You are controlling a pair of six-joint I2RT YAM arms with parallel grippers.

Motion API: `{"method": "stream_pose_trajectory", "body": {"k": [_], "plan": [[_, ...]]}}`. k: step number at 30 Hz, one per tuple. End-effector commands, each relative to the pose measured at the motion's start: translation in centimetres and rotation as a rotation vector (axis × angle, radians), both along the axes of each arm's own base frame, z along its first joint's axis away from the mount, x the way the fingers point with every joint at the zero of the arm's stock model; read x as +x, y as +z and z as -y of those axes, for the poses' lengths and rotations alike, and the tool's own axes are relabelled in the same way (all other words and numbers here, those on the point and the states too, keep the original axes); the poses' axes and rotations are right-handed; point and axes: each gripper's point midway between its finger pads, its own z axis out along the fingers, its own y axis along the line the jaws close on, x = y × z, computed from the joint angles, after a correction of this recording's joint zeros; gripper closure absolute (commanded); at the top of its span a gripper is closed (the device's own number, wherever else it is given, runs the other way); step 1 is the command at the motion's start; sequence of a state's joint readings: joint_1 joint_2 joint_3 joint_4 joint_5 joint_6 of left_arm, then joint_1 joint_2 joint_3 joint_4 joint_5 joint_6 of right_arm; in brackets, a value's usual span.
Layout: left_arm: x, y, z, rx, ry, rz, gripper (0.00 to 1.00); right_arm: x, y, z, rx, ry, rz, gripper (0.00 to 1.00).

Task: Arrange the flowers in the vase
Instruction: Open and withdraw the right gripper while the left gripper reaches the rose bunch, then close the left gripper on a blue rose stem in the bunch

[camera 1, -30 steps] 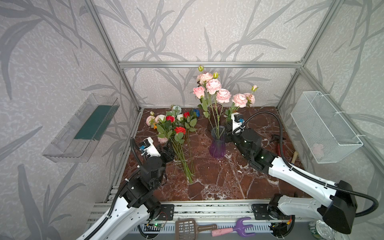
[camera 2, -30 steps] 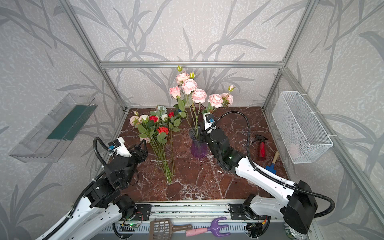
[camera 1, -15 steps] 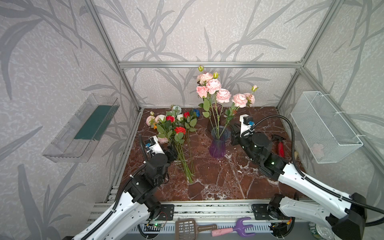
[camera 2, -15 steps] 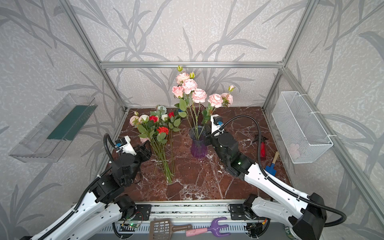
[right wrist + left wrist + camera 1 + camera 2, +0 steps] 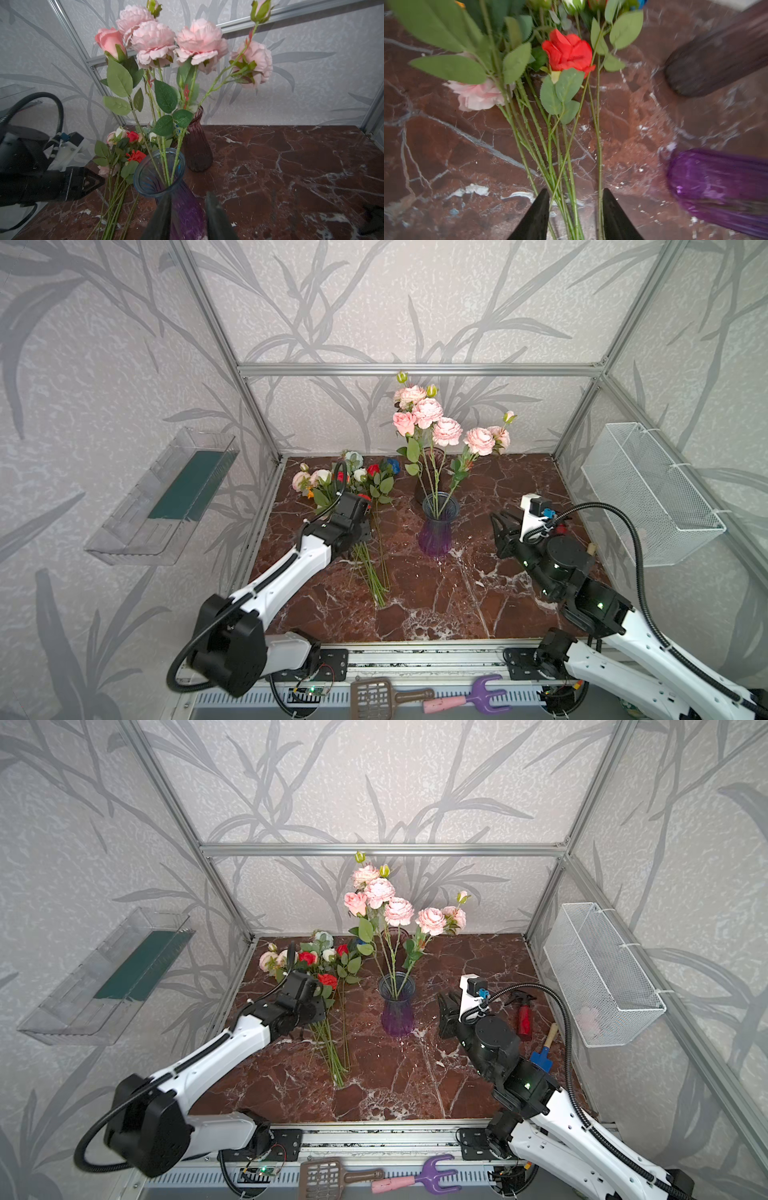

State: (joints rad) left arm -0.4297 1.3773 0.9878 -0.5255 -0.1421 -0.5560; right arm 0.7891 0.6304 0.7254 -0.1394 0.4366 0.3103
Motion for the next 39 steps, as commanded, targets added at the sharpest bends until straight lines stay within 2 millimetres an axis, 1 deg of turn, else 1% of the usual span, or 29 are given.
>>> {"method": "stream_pose_trajectory", "body": {"k": [1,5,9,13,17,22,27,31,33,39], "plan": [[-1.4,-2.9,-0.5,0.111,-0.059,-0.208,0.61,-0.9,-2.2,1.7,0.000,-0.043,-0.072,0.70],[-0.9,-5.6,-0.6,0.170,-0.069,-0.293,0.63,-1.9,-3.3,2.8,0.013,-0.057,-0.099,0.70],[-1.0,-7.2,-0.5,0.187,-0.080,-0.339,0.65,-2.5,-3.9,3.7,0.020,-0.071,-0.106,0.70],[-0.8,-8.1,-0.8,0.208,-0.075,-0.354,0.68,-2.9,-4.2,4.2,0.025,-0.076,-0.108,0.70],[-0.5,-8.8,-0.7,0.218,-0.078,-0.366,0.72,-3.0,-4.5,4.1,0.035,-0.073,-0.115,0.70],[0.0,-9.3,-0.8,0.243,-0.075,-0.379,0.81,-3.0,-4.6,3.9,0.042,-0.065,-0.120,0.70],[0.0,-9.2,-0.8,0.244,-0.077,-0.379,0.90,-3.0,-4.6,4.0,0.042,-0.069,-0.118,0.70],[-0.2,-8.4,-0.8,0.235,-0.074,-0.367,0.95,-2.9,-4.6,4.0,0.044,-0.069,-0.116,0.70],[-0.3,-7.8,-0.7,0.226,-0.076,-0.357,0.96,-2.9,-4.5,3.9,0.047,-0.066,-0.114,0.70],[-0.7,-4.9,-0.2,0.168,-0.089,-0.305,0.97,-2.7,-4.4,3.6,0.055,-0.060,-0.113,0.70]]}}
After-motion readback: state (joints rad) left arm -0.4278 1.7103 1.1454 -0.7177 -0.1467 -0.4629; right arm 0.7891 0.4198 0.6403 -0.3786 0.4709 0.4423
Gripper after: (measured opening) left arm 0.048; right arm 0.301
